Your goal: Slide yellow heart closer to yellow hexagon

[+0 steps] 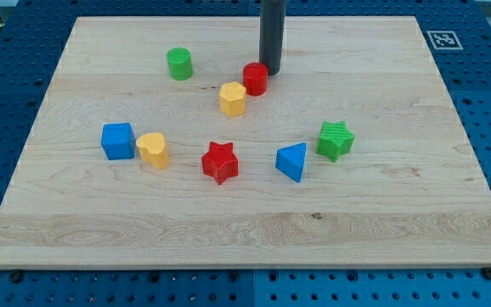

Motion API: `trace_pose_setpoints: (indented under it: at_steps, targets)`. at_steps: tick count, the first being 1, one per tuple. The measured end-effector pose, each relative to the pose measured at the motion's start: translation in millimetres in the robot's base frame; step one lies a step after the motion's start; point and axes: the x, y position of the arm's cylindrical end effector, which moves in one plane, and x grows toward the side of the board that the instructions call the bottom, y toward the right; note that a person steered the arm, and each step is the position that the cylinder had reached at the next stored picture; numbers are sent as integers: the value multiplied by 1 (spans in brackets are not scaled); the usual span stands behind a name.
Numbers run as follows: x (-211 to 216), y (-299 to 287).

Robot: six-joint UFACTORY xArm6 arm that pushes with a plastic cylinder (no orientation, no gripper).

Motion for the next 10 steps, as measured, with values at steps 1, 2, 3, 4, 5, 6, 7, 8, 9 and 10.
trace_pose_setpoints:
  at_steps: [1,2,3,4,5,6,7,8,9,10]
  targets:
    - [13,0]
    - [13,21]
    - [39,83]
    - [84,150]
    - [147,183]
    - [221,161]
    - [261,114]
    - [263,51]
    - [260,-15]
    - [234,-76]
